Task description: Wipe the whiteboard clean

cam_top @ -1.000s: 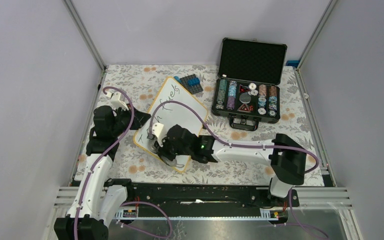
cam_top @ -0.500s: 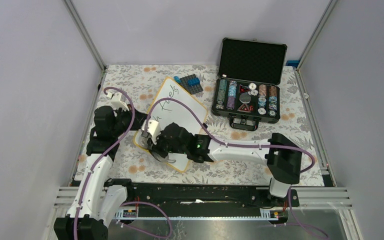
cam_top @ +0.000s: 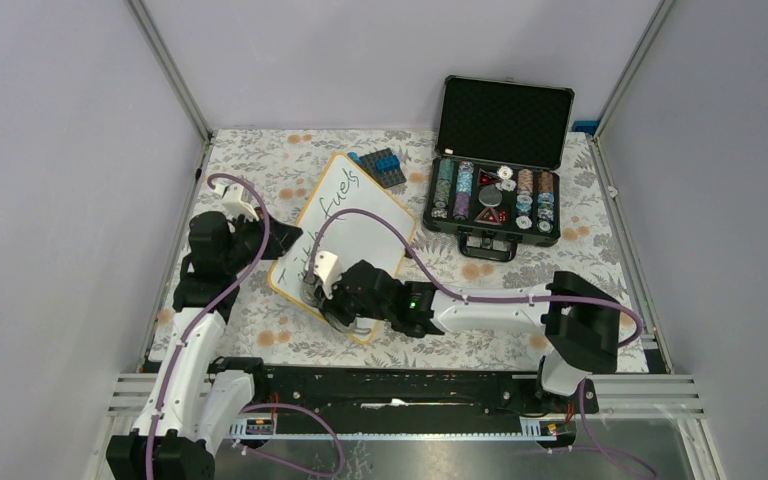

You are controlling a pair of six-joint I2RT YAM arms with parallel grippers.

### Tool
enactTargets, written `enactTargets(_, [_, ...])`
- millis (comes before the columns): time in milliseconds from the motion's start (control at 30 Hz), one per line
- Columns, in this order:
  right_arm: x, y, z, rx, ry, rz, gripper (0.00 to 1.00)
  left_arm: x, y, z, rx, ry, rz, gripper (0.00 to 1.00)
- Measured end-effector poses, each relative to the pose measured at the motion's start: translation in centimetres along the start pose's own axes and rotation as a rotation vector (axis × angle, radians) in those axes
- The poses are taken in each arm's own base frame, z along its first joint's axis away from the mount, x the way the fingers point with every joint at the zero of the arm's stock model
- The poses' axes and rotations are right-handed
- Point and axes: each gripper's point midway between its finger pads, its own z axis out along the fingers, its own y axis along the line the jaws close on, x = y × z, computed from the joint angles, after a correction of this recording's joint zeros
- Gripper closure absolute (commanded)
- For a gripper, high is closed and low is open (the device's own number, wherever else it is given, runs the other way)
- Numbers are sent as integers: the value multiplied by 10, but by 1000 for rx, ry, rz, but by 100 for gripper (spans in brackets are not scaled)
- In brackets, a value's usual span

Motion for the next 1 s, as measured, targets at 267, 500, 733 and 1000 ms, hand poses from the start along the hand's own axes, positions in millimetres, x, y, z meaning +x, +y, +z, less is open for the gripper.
enactTargets(267, [-16, 5, 9, -23, 127, -83, 100, -2, 1, 0, -1, -7, 19, 100])
enactTargets(500, [-47, 5, 20, -23, 139, -139, 100, -1, 2, 0, -9, -7, 22, 100])
enactTargets(733, [-58, 5, 24, -33, 174, -190, 100, -1, 3, 0, -17, -7, 22, 100])
enactTargets(1000, [-75, 5, 29, -38, 171, -251, 100, 0, 3, 0, -21, -6, 12, 100])
